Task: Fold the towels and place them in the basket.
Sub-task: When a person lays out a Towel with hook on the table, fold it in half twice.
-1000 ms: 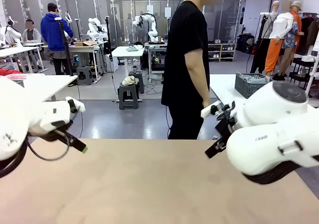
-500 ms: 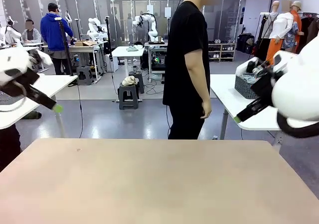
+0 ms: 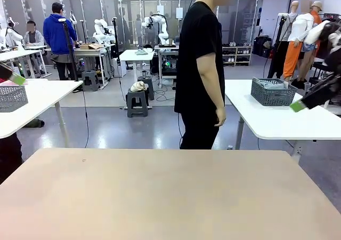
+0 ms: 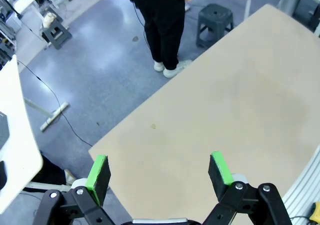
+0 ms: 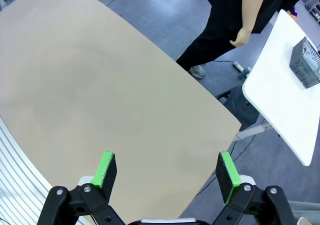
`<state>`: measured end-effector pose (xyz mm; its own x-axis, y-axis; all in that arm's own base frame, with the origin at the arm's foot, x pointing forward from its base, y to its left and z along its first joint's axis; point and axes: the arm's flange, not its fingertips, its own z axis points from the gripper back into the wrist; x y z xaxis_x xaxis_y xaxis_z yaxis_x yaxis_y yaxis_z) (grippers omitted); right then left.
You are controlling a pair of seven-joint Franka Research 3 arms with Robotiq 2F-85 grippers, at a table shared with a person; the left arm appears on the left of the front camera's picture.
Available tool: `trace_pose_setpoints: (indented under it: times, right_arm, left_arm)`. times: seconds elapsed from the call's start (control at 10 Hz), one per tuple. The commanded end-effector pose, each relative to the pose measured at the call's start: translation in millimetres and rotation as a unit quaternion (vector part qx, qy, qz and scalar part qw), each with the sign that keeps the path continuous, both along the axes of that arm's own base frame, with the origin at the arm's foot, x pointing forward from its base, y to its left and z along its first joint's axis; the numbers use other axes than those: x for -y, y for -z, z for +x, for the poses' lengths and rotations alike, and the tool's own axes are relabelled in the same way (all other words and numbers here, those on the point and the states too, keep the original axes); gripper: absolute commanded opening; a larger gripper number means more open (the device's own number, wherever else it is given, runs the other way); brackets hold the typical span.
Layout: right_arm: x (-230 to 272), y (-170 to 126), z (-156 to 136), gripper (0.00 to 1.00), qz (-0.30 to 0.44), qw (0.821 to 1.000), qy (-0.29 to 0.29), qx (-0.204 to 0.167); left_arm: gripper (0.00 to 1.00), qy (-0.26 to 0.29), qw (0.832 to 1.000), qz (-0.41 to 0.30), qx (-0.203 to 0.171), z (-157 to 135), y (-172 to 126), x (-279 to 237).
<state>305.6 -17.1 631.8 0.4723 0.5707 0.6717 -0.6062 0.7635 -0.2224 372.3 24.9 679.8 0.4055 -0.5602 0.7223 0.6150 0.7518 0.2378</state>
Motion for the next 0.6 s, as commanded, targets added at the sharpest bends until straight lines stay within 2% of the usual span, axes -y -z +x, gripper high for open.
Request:
trace_pose_setpoints:
  times: [0.0, 0.2, 0.4, 0.5]
  right_arm:
    - [17.5, -16.2, -21.3, 1.0, -0.004, 1.0, -0.011, 0.012]
    - [25.8, -37.8, -43.4, 1.0, -0.004, 0.999, -0.005, 0.032]
    - [23.0, -44.0, -53.3, 1.0, -0.001, 0.999, -0.009, 0.054]
    - [24.4, -44.8, -47.2, 1.0, 0.01, 0.999, -0.002, 0.037]
  left_arm:
    - [1.0, 0.021, 1.0, 0.003, 0.014, -24.5, -23.7, -11.4]
    - [1.0, 0.024, 0.999, 0.012, 0.024, -43.9, -34.1, -14.4]
    - [1.0, 0.002, 0.999, 0.012, 0.036, -56.7, -26.4, -12.5]
    - [1.0, 0.013, 0.999, 0.0, 0.033, -46.7, -38.7, -16.5]
